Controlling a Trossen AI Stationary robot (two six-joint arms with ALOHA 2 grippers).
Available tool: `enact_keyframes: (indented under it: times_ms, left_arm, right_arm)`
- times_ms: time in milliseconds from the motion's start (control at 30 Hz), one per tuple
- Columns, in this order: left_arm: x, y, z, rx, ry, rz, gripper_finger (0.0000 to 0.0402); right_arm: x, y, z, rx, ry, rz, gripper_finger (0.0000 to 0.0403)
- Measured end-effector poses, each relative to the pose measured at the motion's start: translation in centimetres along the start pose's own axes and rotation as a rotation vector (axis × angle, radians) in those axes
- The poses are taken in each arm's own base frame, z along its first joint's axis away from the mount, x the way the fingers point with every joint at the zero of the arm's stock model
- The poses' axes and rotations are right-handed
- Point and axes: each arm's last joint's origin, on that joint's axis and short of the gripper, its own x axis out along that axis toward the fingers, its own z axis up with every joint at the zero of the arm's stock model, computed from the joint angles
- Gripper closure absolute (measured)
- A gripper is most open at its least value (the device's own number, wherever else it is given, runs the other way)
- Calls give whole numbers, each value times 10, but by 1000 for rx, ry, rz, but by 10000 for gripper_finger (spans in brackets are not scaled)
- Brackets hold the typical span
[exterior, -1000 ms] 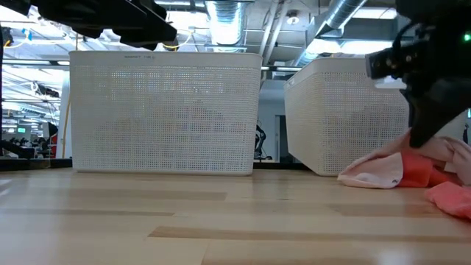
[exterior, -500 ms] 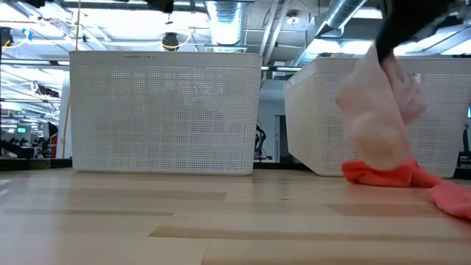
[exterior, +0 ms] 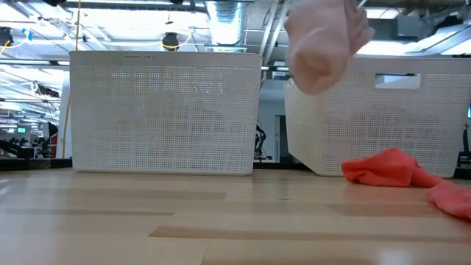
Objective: Sort clothes
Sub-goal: Put the light pink sock into the right white laundry organizer
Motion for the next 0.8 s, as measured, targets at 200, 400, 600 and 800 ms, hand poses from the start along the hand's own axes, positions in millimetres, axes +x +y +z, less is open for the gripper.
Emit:
enact_keyframes:
  times_ms: [200, 400, 600, 800]
  left_arm:
    - [-15, -14, 7, 35, 91, 29, 223]
    - [-43, -20, 39, 91, 15, 94, 223]
    - [-58, -18, 59, 156, -89, 117, 210]
    - [-46, -12, 66, 156, -70, 76, 165]
  right_arm:
    - [-9, -1, 11, -32, -49, 25, 403]
    - [-16, 3, 22, -86, -131, 59, 403]
    - [-22, 6, 39, -155, -259, 77, 403]
    - [-24, 7, 49, -224, -343, 71, 403]
